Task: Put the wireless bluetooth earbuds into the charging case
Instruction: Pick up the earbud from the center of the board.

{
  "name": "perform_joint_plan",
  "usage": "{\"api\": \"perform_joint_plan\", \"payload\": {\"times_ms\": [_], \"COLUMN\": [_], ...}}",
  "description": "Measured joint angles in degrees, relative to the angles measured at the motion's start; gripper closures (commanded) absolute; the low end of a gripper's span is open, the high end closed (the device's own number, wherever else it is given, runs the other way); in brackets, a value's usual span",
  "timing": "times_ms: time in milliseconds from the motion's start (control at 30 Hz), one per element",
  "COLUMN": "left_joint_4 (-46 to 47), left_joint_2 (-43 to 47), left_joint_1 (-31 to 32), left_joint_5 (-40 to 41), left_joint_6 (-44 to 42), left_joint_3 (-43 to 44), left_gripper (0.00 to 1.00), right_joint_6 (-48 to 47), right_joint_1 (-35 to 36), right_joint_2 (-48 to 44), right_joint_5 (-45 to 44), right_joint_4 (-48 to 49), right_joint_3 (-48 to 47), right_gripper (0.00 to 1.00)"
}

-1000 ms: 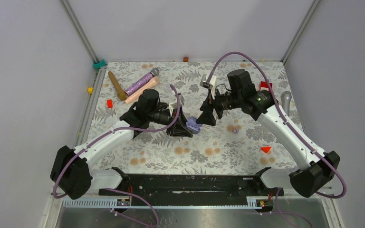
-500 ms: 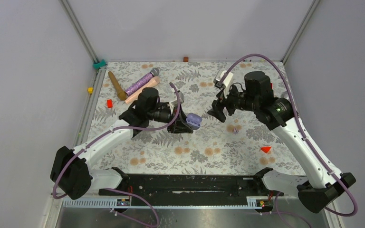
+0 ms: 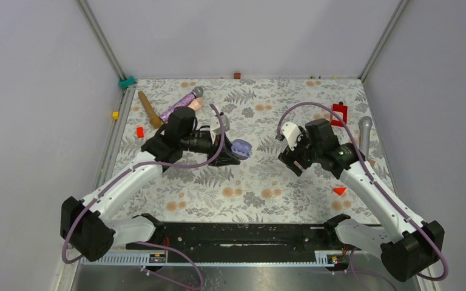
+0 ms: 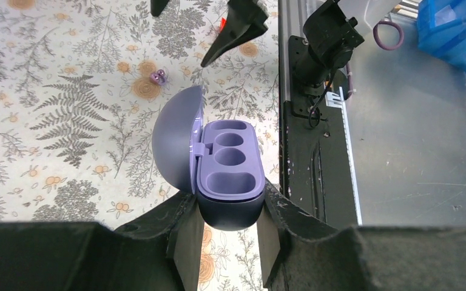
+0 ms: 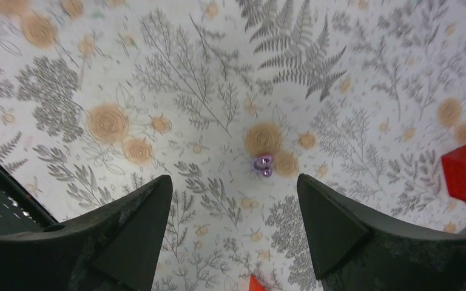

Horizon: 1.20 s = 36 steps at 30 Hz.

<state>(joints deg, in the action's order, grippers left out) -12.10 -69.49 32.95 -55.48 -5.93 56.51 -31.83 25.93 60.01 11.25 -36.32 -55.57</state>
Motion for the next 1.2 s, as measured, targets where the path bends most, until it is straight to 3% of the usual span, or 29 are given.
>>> {"api": "perform_joint_plan", "payload": {"times_ms": [167, 400, 633, 833, 933, 1200], "left_joint_4": [-8.7, -20.8, -28.7, -27.6, -25.5, -22.6], "left_joint_2": [3.3, 5.7, 7.4, 13.4, 16.0, 14.0], "left_joint_1": [-0.7, -1.5, -2.8, -2.8, -3.2, -7.6], "left_joint_5": [0.8, 1.4, 1.0, 0.3, 0.0, -4.1], "left_joint_6": [-8.2, -20.4, -29.3, -30.2, -29.1, -26.0], "left_joint_3": [2.3, 4.6, 2.8, -1.7, -4.2, -5.5], "left_gripper": [1.0, 1.0, 1.0, 1.0, 1.0, 1.0], "right_joint_6": [-0.5, -0.9, -0.9, -0.8, -0.6, -0.8], "right_joint_1": [-1.3, -1.9, -2.0, -2.0, -2.0, -2.0], "right_joint_2": [3.4, 11.6, 13.8, 16.1, 16.8, 21.7], "right_joint_5": [-1.8, -4.4, -4.7, -5.7, -6.3, -10.3], "right_joint_4": [0.9, 2.9, 4.0, 4.1, 4.1, 3.4], "right_joint_3": [2.5, 2.5, 2.7, 2.7, 2.7, 2.3], "right_gripper": [0.24, 0.25, 0.25, 0.27, 0.34, 0.44]}}
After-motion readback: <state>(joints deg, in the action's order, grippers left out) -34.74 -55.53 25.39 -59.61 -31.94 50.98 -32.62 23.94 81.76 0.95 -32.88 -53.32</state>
